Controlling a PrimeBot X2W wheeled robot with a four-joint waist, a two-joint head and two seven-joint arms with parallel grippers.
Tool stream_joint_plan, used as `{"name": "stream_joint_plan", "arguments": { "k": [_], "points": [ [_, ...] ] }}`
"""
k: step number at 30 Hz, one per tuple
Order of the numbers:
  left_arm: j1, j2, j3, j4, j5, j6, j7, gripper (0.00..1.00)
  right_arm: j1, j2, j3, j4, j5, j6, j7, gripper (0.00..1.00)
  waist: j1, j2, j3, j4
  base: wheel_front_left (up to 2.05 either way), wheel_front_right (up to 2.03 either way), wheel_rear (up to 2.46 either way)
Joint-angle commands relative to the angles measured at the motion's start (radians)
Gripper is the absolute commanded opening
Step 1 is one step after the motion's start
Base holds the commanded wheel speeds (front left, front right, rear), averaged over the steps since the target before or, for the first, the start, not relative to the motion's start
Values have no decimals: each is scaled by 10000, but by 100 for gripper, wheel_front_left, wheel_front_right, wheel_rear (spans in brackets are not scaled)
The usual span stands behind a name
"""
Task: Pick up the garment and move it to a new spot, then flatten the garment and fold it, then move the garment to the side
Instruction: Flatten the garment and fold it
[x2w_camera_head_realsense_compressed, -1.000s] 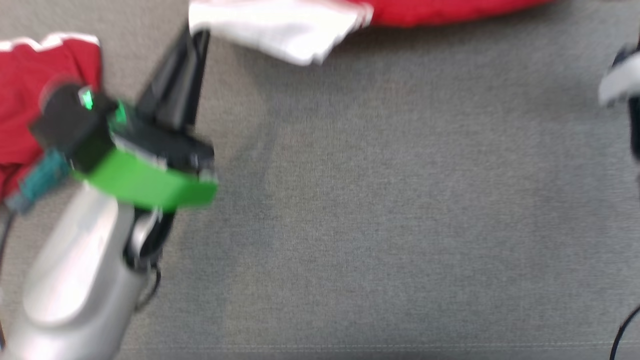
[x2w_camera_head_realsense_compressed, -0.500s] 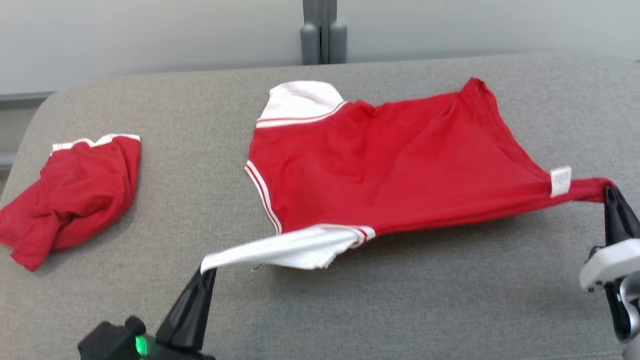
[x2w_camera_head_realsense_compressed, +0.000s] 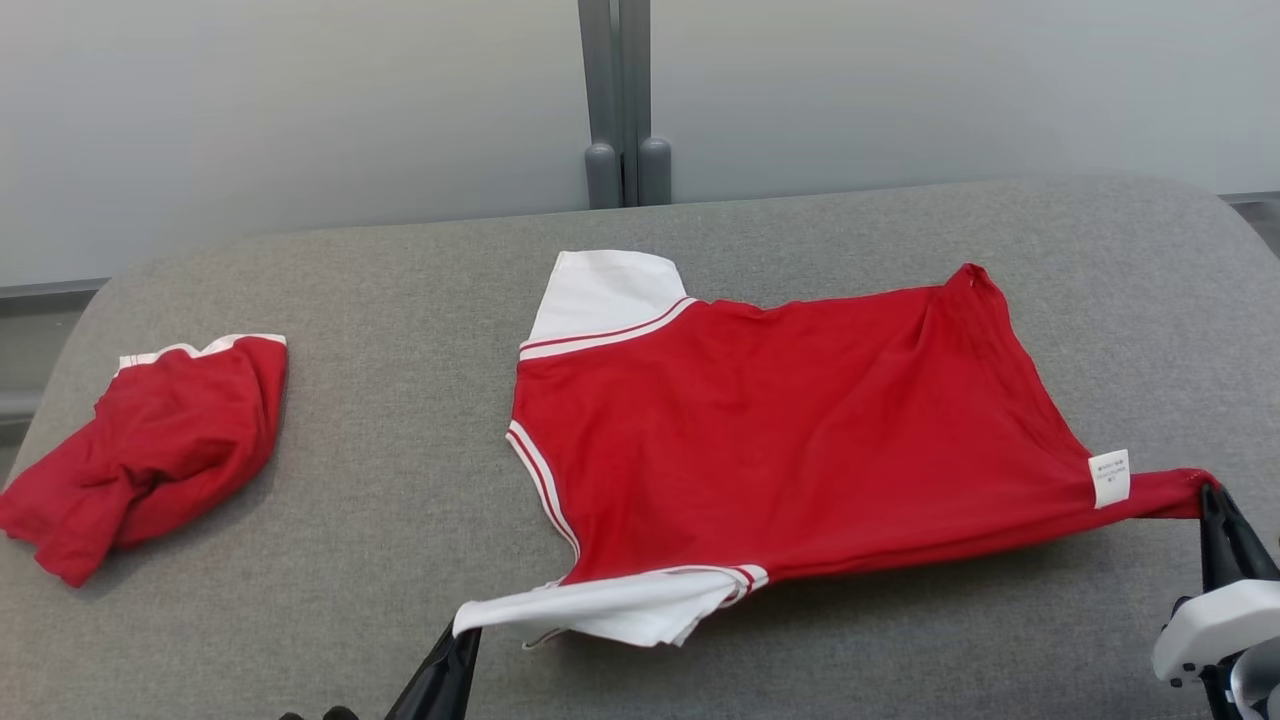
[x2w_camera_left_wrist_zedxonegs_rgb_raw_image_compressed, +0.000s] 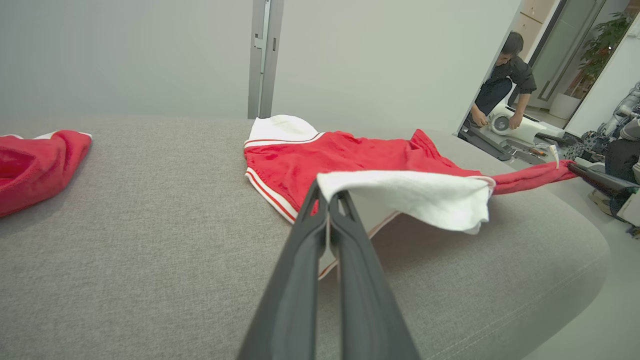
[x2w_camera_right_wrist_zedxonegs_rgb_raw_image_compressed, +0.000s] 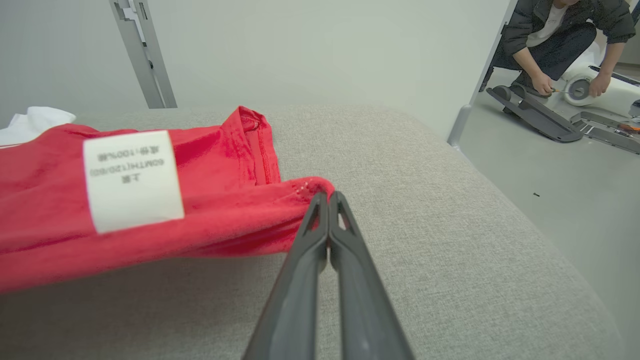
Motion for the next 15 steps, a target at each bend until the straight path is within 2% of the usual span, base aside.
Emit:
{"name": "stream_joint_plan", "arguments": {
  "k": [1,9,15],
  "points": [
    [-358,-8,-51,241,124,-60,45,0,-167,2,77,184,-94,-20,-27,0,1,-1,8,-9,0,0,0],
    [-2873,-484,-661,2279,919,-347,279,0,-1534,-13,591,1833,-342,-18,-29,0,1,-1,714,112,0,0,0],
    [-4818,-852,-742,3649,1598,-379,111,0,-2773,-43,654,2307,-589,-18,-28,0,1,-1,1635,215,0,0,0]
  ]
}}
